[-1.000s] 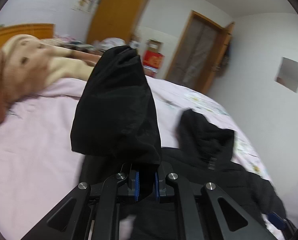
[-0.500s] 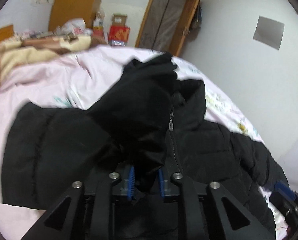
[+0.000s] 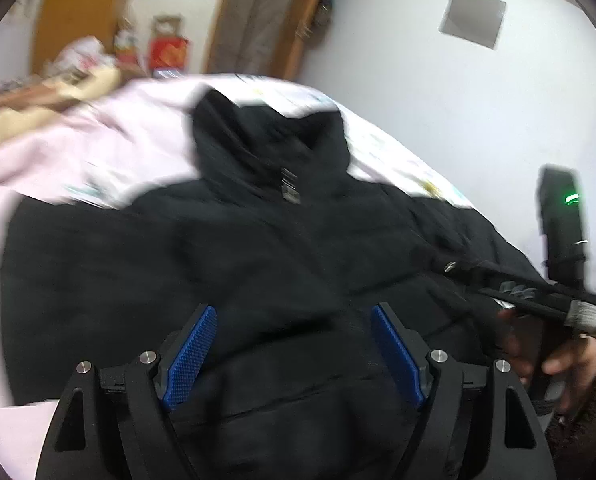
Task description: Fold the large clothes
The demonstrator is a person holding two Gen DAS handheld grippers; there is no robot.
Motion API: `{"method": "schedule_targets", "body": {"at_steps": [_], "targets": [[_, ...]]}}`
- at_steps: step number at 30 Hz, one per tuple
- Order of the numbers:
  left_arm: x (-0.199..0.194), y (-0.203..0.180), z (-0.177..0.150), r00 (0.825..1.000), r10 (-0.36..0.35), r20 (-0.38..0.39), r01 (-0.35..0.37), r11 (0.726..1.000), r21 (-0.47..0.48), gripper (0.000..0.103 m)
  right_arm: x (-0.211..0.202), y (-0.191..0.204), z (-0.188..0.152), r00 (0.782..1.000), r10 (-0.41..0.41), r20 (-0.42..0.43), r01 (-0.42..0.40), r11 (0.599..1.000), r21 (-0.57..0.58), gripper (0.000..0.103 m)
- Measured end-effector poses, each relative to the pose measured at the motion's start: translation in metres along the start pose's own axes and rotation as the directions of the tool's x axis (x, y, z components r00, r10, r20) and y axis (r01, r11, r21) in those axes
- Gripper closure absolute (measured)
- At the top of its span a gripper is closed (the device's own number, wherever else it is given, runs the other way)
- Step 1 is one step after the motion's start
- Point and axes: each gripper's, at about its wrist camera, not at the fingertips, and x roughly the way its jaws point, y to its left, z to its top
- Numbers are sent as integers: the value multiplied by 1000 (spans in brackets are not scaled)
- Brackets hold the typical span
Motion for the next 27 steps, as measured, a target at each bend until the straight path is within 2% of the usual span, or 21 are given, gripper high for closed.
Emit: {"method": "schedule_targets", "body": {"at_steps": [2, 3, 4, 6, 7, 9, 11, 12, 13, 14, 16, 19, 23, 27], "targets": [[-28, 20, 6, 994, 74, 75, -73, 997, -16, 24, 22, 13, 2, 996, 70, -50, -70, 998, 2, 29], [-39, 35, 10, 982, 157, 102, -153, 987, -46, 24, 30, 19, 2, 992, 106, -65, -106, 994, 2, 29], [-44, 45, 13, 972, 205, 115, -199, 978, -64, 22, 40, 28, 2, 984, 158, -82, -158, 987, 2, 29], [-50, 76, 17, 940, 326, 103, -314, 942, -119, 21, 56, 41, 1, 980, 175, -98, -177, 984, -15, 29], [-51, 86, 19, 931, 357, 84, -343, 929, -138, 21, 68, 48, 0, 981, 151, -124, -155, 988, -24, 29], [-48, 106, 18, 932, 356, 62, -342, 925, -168, 21, 82, 54, -2, 980, 129, -154, -132, 991, -8, 29], [-37, 120, 16, 929, 369, 4, -362, 913, -187, 21, 94, 54, -3, 972, 150, -183, -145, 989, 43, 37], [-32, 124, 14, 930, 368, -14, -363, 910, -200, 21, 97, 52, -4, 967, 169, -191, -159, 985, 69, 53], [-28, 127, 11, 935, 352, -27, -350, 911, -219, 21, 99, 51, -5, 963, 184, -199, -170, 982, 86, 61], [-24, 127, 9, 944, 329, -34, -328, 918, -225, 21, 99, 51, -4, 964, 174, -200, -160, 983, 85, 66], [-21, 128, 3, 943, 331, -41, -331, 913, -237, 21, 95, 52, -4, 969, 161, -187, -154, 987, 54, 91], [-18, 120, 0, 941, 335, -37, -335, 914, -228, 21, 90, 55, 0, 970, 167, -174, -166, 986, 18, 98], [-16, 103, 9, 946, 324, -10, -320, 928, -190, 21, 68, 48, 6, 984, 147, -102, -148, 989, -3, 99], [-15, 88, 22, 951, 310, 17, -303, 940, -159, 21, 34, 19, 20, 993, 116, -14, -116, 993, 30, 99]]}}
